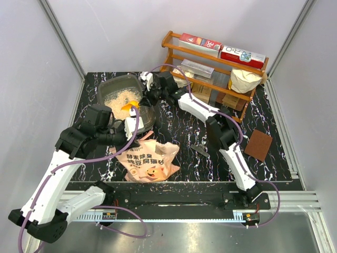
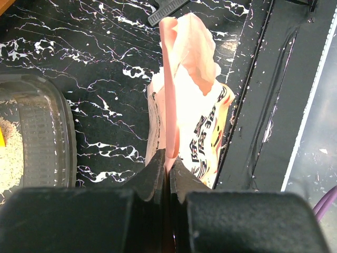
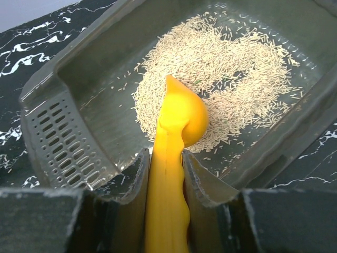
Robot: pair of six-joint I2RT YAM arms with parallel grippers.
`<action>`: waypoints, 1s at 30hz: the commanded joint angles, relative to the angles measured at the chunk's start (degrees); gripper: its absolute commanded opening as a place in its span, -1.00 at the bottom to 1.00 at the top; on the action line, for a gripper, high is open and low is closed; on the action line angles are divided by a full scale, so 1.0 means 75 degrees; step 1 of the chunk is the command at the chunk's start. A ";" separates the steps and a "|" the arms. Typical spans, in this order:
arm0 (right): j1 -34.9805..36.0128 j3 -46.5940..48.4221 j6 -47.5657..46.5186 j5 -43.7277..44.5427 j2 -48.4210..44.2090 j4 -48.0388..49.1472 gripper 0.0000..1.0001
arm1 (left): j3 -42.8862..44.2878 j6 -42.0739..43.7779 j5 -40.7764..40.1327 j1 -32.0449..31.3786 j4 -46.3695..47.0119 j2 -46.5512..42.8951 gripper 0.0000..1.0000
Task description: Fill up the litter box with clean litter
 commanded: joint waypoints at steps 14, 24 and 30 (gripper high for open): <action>0.0245 -0.3476 -0.3319 0.0636 -0.3933 0.1622 -1.00 | 0.0380 -0.0090 0.0725 0.0292 0.1971 -0.0023 -1.00; -0.0996 -0.5432 -0.2122 0.1024 -0.6766 0.1354 -1.00 | 0.0766 -0.0794 0.1124 0.0785 0.2464 0.0504 -1.00; -0.1687 -0.7494 -0.4019 0.1037 -0.8830 -0.0379 -1.00 | 0.0978 -0.1004 0.1171 0.0797 0.2710 0.0949 -1.00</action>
